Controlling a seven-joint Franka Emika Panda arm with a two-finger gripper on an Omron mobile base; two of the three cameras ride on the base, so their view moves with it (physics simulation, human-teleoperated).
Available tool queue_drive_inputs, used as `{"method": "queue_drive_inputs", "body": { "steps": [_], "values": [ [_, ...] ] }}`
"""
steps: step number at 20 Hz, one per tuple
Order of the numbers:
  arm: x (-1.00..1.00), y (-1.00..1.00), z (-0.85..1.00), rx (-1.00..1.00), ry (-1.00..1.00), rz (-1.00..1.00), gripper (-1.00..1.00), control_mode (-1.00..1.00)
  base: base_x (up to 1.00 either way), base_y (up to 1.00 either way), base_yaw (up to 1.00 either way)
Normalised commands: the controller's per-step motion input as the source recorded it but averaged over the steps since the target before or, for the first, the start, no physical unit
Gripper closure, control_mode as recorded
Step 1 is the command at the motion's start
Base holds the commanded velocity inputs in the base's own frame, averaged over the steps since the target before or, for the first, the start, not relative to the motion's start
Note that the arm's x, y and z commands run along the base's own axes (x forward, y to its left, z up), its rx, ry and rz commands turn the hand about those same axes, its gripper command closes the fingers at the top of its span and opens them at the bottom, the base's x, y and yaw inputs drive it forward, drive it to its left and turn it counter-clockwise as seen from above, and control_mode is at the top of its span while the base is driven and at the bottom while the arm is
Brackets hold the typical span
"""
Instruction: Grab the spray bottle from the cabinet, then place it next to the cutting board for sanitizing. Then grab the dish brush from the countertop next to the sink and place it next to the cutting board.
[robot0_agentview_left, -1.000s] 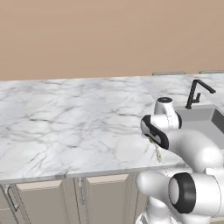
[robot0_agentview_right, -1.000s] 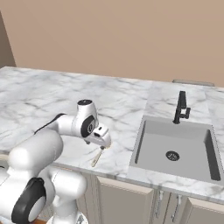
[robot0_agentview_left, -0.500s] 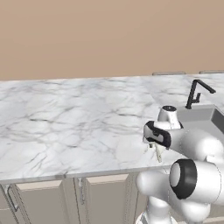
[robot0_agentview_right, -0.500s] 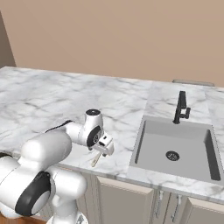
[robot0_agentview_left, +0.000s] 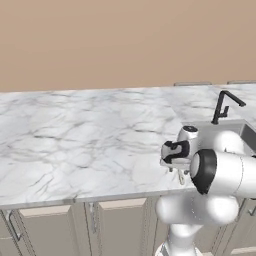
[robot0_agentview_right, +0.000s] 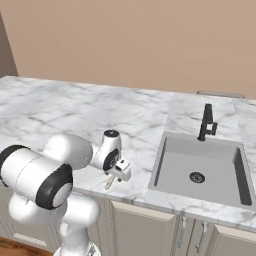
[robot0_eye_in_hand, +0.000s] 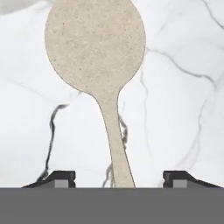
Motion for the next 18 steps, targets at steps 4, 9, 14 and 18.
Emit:
{"method": "queue_drive_inputs", "body": {
  "steps": [4, 9, 14, 18],
  "values": [
    [0.56, 0.00, -0.67, 0.02, 0.00, 0.00, 1.00, -1.00, 0.00, 0.00, 0.00],
    [0.00, 0.10, -0.06, 0.03, 0.00, 0.01, 1.00, -1.00, 0.00, 0.00, 0.00],
    [-0.28, 0.04, 0.25, 0.00, -0.13, 0.00, 1.00, -1.00, 0.00, 0.00, 0.00],
    [-0.56, 0.12, 0.57, 0.00, -0.54, 0.00, 1.00, -1.00, 0.00, 0.00, 0.00]
  ]
}}
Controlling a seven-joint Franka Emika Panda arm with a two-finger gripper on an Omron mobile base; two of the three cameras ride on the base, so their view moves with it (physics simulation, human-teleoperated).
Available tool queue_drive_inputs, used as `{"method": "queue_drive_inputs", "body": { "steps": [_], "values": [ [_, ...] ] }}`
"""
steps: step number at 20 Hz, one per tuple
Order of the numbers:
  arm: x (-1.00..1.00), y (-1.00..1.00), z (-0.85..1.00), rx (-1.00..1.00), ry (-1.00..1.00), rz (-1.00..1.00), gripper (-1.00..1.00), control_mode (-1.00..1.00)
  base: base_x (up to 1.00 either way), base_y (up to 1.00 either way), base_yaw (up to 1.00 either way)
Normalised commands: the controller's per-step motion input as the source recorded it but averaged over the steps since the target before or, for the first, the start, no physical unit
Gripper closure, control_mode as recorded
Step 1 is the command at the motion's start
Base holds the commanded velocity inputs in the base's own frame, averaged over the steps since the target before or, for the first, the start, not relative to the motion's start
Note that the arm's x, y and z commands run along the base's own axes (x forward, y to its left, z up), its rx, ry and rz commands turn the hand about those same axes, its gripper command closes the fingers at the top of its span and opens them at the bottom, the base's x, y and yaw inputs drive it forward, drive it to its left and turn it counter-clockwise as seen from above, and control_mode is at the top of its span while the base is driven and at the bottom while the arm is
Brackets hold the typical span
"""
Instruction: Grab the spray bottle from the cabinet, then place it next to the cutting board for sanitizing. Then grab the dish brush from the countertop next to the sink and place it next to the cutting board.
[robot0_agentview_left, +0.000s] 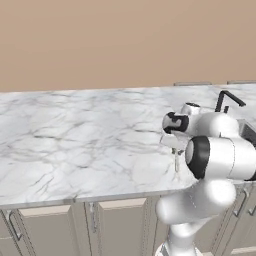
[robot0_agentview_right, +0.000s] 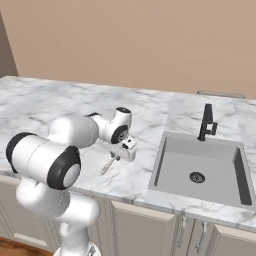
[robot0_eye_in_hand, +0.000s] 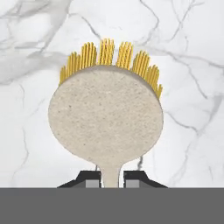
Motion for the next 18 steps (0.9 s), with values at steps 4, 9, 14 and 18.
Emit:
{"method": "queue_drive_inputs", "body": {
  "steps": [4, 9, 14, 18],
  "values": [
    [-0.55, 0.37, 0.48, 0.00, -0.63, 0.00, 1.00, -1.00, 0.00, 0.00, 0.00],
    [-0.33, 0.45, 0.70, 0.16, -0.35, 0.00, 1.00, -1.00, 0.00, 0.00, 0.00],
    [-0.49, 0.19, 0.81, 0.09, -0.12, 0.00, 1.00, -1.00, 0.00, 0.00, 0.00],
    [-0.47, 0.19, 0.98, 0.11, -0.07, 0.00, 1.00, -1.00, 0.00, 0.00, 0.00]
  ]
}}
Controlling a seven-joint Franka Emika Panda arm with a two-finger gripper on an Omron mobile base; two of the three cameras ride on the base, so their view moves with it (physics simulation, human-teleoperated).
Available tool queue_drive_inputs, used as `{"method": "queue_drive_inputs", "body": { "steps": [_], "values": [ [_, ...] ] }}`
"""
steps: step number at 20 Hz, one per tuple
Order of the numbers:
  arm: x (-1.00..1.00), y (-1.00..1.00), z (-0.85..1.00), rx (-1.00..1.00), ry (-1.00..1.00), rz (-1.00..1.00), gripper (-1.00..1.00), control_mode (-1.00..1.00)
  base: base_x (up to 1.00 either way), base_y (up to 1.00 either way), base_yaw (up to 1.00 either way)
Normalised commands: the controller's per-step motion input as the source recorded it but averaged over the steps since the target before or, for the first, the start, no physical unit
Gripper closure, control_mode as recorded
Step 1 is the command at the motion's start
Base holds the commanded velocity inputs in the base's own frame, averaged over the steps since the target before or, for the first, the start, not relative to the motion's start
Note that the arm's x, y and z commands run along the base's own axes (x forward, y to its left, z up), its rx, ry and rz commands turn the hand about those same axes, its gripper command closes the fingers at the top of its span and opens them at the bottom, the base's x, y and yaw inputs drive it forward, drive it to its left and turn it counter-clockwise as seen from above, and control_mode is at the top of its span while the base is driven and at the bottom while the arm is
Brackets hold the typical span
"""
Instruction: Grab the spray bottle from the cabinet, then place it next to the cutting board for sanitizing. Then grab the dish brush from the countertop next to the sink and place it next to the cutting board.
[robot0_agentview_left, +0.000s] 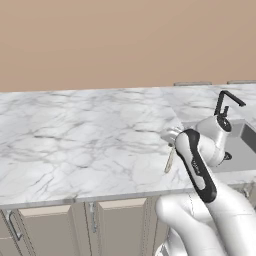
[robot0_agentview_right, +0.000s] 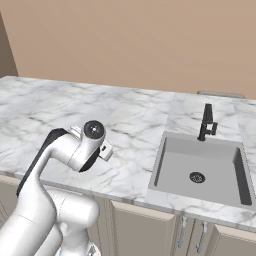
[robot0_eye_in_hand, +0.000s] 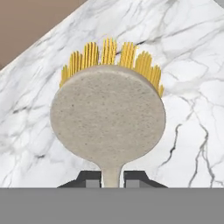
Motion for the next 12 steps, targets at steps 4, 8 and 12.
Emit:
{"method": "queue_drive_inputs", "body": {
  "steps": [4, 8, 12],
  "values": [
    [-0.49, 0.03, 0.90, 0.12, -0.11, 0.00, 1.00, -1.00, 0.00, 0.00, 0.00],
    [-0.56, 0.00, 0.65, 0.09, -0.01, 0.00, 1.00, -1.00, 0.00, 0.00, 0.00],
    [-0.69, 0.00, 0.62, 0.01, 0.00, 0.00, 1.00, -1.00, 0.00, 0.00, 0.00]
  ]
}}
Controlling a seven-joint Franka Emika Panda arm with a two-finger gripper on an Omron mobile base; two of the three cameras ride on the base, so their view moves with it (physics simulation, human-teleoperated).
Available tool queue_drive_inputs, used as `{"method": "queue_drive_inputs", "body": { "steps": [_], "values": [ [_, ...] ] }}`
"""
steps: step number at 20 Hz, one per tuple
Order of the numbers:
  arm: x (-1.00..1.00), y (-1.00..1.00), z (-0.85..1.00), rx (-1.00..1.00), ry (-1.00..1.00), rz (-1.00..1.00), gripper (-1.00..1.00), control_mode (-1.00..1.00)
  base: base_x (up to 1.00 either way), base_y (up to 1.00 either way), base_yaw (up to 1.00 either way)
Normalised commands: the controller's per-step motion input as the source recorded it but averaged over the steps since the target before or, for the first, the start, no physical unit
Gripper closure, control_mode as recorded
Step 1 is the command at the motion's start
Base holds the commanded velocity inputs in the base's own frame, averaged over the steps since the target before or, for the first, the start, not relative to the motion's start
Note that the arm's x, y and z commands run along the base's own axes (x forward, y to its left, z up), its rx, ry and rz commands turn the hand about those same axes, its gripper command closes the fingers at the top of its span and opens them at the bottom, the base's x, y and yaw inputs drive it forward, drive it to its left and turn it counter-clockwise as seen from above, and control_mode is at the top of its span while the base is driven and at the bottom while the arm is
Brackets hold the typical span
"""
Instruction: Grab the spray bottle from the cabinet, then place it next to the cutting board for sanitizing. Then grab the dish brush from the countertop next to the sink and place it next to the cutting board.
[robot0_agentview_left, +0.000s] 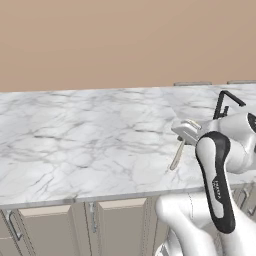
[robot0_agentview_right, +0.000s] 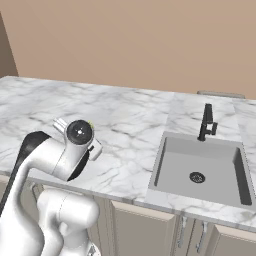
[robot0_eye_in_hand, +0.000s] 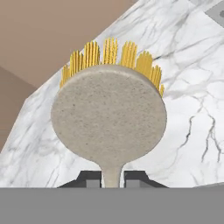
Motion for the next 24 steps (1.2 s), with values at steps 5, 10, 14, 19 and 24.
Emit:
{"method": "queue_drive_inputs", "body": {
  "steps": [5, 10, 14, 19, 24],
  "values": [
    [-0.36, 0.00, 0.38, 0.00, 0.00, -0.02, 1.00, 1.00, -0.17, -0.10, -0.04],
    [0.00, 0.00, 0.00, 0.00, 0.00, 0.00, 1.00, 1.00, -0.66, -0.85, -0.14],
    [0.00, 0.00, 0.00, 0.00, 0.00, 0.00, 1.00, 1.00, -0.64, -1.00, -0.22],
    [0.00, 0.00, 0.00, 0.00, 0.00, 0.00, 1.00, 1.00, -0.12, -0.96, -0.59],
    [0.00, 0.00, 0.00, 0.00, 0.00, 0.00, 1.00, 1.00, 0.09, -0.99, -0.67]
  ]
}}
